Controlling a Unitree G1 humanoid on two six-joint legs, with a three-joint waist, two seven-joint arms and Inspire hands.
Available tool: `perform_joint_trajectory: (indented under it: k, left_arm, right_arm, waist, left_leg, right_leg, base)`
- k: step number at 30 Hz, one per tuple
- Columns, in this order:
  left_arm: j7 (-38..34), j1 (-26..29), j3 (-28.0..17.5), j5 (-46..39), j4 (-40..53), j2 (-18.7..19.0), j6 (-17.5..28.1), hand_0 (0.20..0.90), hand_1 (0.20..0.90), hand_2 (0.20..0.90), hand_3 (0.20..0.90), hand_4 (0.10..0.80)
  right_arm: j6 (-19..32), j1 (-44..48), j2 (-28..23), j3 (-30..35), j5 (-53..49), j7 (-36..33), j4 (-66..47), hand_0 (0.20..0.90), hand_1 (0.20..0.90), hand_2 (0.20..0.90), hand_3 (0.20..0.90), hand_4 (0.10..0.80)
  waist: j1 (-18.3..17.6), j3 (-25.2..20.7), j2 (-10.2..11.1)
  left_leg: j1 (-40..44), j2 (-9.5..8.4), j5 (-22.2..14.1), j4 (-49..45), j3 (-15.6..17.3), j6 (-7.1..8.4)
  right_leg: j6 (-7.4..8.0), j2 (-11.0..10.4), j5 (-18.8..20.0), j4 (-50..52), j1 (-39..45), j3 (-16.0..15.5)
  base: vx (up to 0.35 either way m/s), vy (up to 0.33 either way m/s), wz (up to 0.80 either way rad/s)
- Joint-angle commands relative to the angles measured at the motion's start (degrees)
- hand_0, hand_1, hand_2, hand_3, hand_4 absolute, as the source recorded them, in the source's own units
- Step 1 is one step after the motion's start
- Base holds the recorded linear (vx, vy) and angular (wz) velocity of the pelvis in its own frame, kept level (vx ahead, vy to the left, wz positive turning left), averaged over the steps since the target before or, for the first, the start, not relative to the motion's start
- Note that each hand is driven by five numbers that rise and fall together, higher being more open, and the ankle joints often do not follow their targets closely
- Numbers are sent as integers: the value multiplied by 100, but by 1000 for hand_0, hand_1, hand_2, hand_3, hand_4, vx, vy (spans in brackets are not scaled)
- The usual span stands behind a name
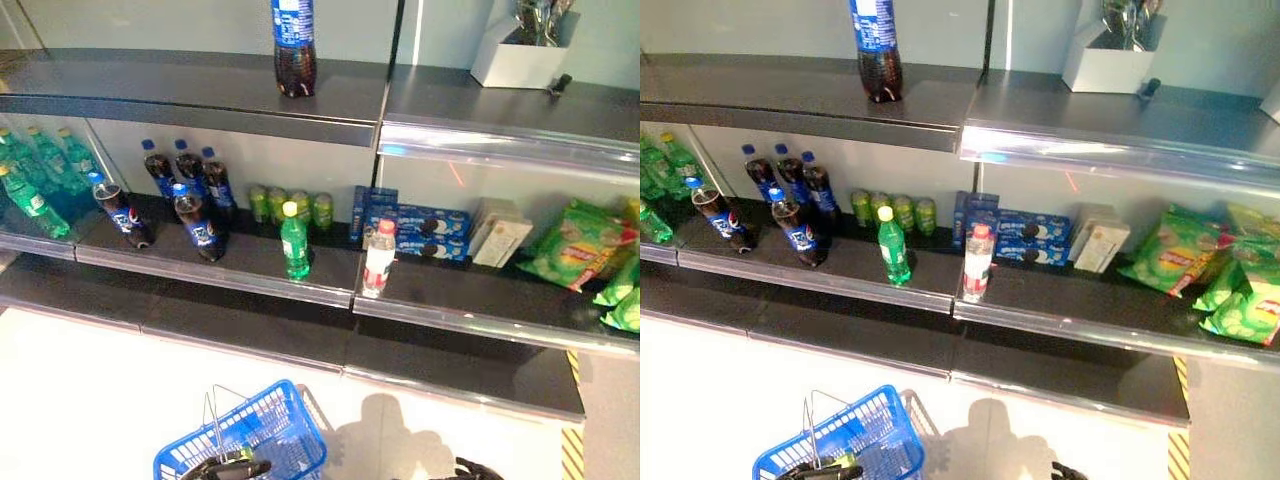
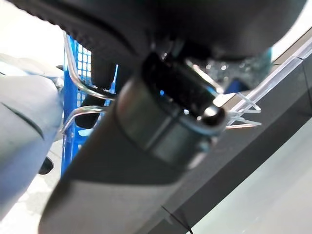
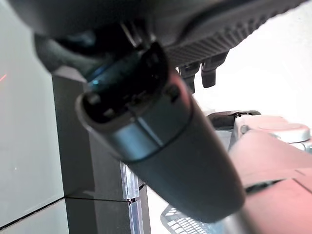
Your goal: Pick up the drink and place into the basket.
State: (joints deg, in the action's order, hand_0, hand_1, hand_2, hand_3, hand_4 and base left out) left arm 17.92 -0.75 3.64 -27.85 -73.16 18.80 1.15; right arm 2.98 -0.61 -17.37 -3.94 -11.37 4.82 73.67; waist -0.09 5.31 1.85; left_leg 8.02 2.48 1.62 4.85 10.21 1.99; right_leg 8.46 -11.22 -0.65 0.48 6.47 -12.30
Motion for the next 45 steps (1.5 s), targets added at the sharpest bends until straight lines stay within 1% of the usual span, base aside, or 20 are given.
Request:
perform_joint_trajectory:
  k: [1,6,10,12,17,19,21,22,24,27,29,31,33,34,35,36,40,41,43,45]
  left_arm:
    - [320,328,-87,169,161,152,234,300,300,300,200,100]
    - [349,329,-73,91,207,170,267,300,300,300,200,100]
    - [317,353,-18,-46,323,183,343,300,300,300,200,100]
    - [240,477,101,-204,399,179,361,300,300,300,200,100]
    - [119,573,154,-278,409,138,377,300,300,300,200,100]
    - [84,668,190,-405,448,112,419,300,300,300,200,100]
    - [111,824,241,-634,551,79,476,300,300,300,200,100]
    - [110,907,272,-710,607,74,485,300,300,300,200,100]
    - [61,1155,406,-934,733,96,563,300,300,300,200,100]
    - [94,1287,470,-1130,894,207,555,300,300,300,200,100]
    - [125,1323,529,-1205,906,241,571,300,300,300,200,100]
    - [150,1280,542,-1183,928,253,602,300,300,300,200,100]
    - [148,1253,549,-1206,931,258,616,300,300,300,200,100]
    - [147,1251,550,-1209,933,259,615,300,300,300,200,100]
    - [140,1251,557,-1257,937,271,613,300,300,300,200,100]
    - [132,1256,560,-1250,950,279,600,300,300,300,200,100]
    - [46,1162,654,-1349,1128,300,632,300,300,300,200,100]
    - [31,1156,661,-1389,1161,307,629,300,300,300,200,100]
    - [-49,1115,696,-1440,1310,323,613,300,300,300,200,100]
    - [-102,1056,711,-1455,1411,313,615,300,300,300,200,100]
  right_arm:
    - [52,359,-163,-46,47,18,193,900,900,900,900,800]
    - [3,352,-209,-83,121,58,197,900,900,900,900,800]
    - [-16,325,-262,-132,215,86,159,900,900,900,900,800]
    - [-4,411,-286,-240,195,67,127,900,900,900,900,800]
    - [-31,534,-281,-327,218,20,88,900,900,900,900,800]
    - [-65,682,-327,-380,221,12,43,900,900,900,900,800]
    - [-83,881,-395,-454,247,6,-11,900,900,900,900,800]
    - [-103,960,-413,-493,252,-4,-33,900,900,900,900,800]
    - [-85,1147,-481,-578,138,-29,-68,900,900,900,900,800]
    - [55,1242,-592,-649,-43,-53,-114,900,900,900,900,800]
    - [267,1284,-637,-645,-212,-154,-148,900,900,900,900,800]
    - [514,1318,-672,-593,-401,-187,-268,900,900,900,900,800]
    - [758,1356,-693,-556,-554,-155,-380,900,900,900,900,800]
    - [773,1360,-695,-554,-573,-146,-394,900,900,900,900,800]
    - [1031,1438,-745,-559,-676,-124,-611,900,900,900,900,800]
    - [1165,1481,-772,-577,-751,-109,-764,900,900,900,900,800]
    - [1376,1543,-879,-692,-1052,-104,-2418,900,900,900,900,800]
    - [1423,1543,-892,-725,-1039,-128,-2693,900,900,900,900,800]
    - [1286,1507,-959,-844,-1002,-281,-3737,900,900,900,900,800]
    - [1345,1464,-1017,-887,-963,-297,-4380,900,900,900,900,800]
  waist:
    - [109,23,-55]
    - [117,35,-53]
    - [137,166,-30]
    - [177,343,-34]
    - [217,548,-38]
    - [222,759,-64]
    - [223,1034,-109]
    - [234,1137,-117]
    - [262,1514,-102]
    - [271,1762,-67]
    - [287,1822,-56]
    - [300,1836,-52]
    - [302,1833,-51]
    - [302,1830,-50]
    - [298,1837,-50]
    - [298,1838,-48]
    - [268,1881,-46]
    - [258,1886,-42]
    - [223,1897,-21]
    - [201,1896,-9]
  left_leg:
    - [135,71,-617,-291,137,-6]
    - [169,86,-627,-283,108,1]
    - [75,144,-552,-224,98,48]
    - [-155,201,-408,-156,99,101]
    - [-409,207,-269,-57,42,133]
    - [-657,216,-163,-17,-9,153]
    - [-970,242,-61,-77,-23,150]
    - [-1152,258,-24,-192,-33,148]
    - [-1918,298,-70,-1183,-219,150]
    - [-2551,355,-349,-2186,-366,169]
    - [-2846,384,-592,-2680,-432,138]
    - [-3073,444,-749,-3033,-466,141]
    - [-3188,467,-829,-3207,-498,141]
    - [-3200,467,-836,-3223,-501,140]
    - [-3297,480,-891,-3341,-530,126]
    - [-3331,477,-902,-3369,-553,119]
    - [-3368,455,-839,-3339,-663,124]
    - [-3374,453,-834,-3331,-667,118]
    - [-3403,440,-806,-3318,-660,104]
    - [-3404,418,-775,-3285,-673,97]
  right_leg:
    - [58,11,135,219,-219,81]
    - [56,26,113,189,-161,85]
    - [80,35,203,42,-216,121]
    - [97,23,351,-75,-435,132]
    - [123,29,518,-245,-668,161]
    - [127,35,609,-290,-926,193]
    - [106,8,599,-106,-1307,197]
    - [70,-1,544,84,-1474,203]
    - [-61,-37,356,922,-2073,180]
    - [-185,-130,82,1699,-2580,139]
    - [-249,-185,-145,2194,-2864,132]
    - [-312,-212,-333,2610,-3088,163]
    - [-338,-227,-417,2801,-3200,200]
    - [-339,-228,-424,2819,-3214,206]
    - [-350,-243,-488,3002,-3347,251]
    - [-350,-245,-498,3052,-3396,265]
    - [-336,-195,-489,3179,-3541,345]
    - [-330,-197,-484,3186,-3565,353]
    - [-318,-208,-461,3200,-3624,343]
    - [-311,-195,-442,3176,-3631,349]
  base:
    - [34,7,4]
    - [54,3,0]
    - [43,-14,-3]
    - [-130,-13,-2]
    - [-89,-6,0]
    - [-250,30,-12]
    - [-317,48,-6]
    - [-373,0,-1]
    - [-395,-56,5]
    - [-247,-69,10]
    - [-186,-29,18]
    - [-127,-11,9]
    - [-57,-15,3]
    - [-76,-21,2]
    - [-68,-20,2]
    - [-85,-28,4]
    - [-58,-13,0]
    - [-77,0,0]
    - [-63,-2,-1]
    - [-33,2,13]
